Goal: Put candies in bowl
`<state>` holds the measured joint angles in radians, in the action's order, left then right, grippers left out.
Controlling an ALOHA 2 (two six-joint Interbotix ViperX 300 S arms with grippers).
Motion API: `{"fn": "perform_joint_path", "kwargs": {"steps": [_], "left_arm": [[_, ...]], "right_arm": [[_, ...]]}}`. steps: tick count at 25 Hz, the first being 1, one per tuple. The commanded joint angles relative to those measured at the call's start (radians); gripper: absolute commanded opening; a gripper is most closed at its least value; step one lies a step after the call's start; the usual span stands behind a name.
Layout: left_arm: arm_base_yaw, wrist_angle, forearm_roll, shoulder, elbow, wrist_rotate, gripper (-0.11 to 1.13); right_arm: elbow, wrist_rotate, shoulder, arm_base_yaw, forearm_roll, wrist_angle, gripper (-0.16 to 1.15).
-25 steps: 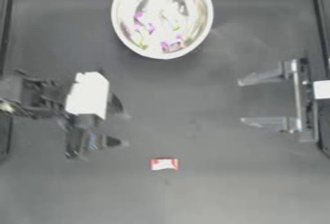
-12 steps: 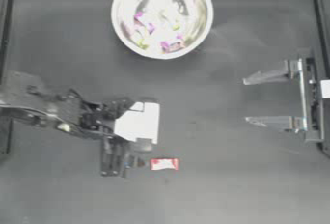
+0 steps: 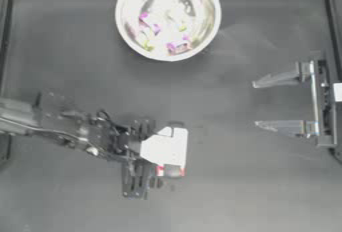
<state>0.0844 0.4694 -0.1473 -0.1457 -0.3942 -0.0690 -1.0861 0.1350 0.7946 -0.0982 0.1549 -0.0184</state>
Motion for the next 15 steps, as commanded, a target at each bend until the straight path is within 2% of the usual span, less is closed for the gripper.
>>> {"fn": "perform_joint_path", "kwargs": {"steps": [1,12,15], "left_arm": [[0.002,0.002,0.006,0.006,0.048,0.002,0.92],[-0.025,0.069,0.018,-0.086,0.143,0.009,0.92],[-0.034,0.083,0.038,-0.106,0.153,0.029,0.92]], "right_arm": [[0.005,0.000,-0.002,0.003,-0.008,-0.028,0.99],[-0.026,-0.002,-0.002,0.014,-0.003,-0.078,0.99],[-0.026,-0.002,-0.002,0.021,0.000,-0.080,0.99]]}}
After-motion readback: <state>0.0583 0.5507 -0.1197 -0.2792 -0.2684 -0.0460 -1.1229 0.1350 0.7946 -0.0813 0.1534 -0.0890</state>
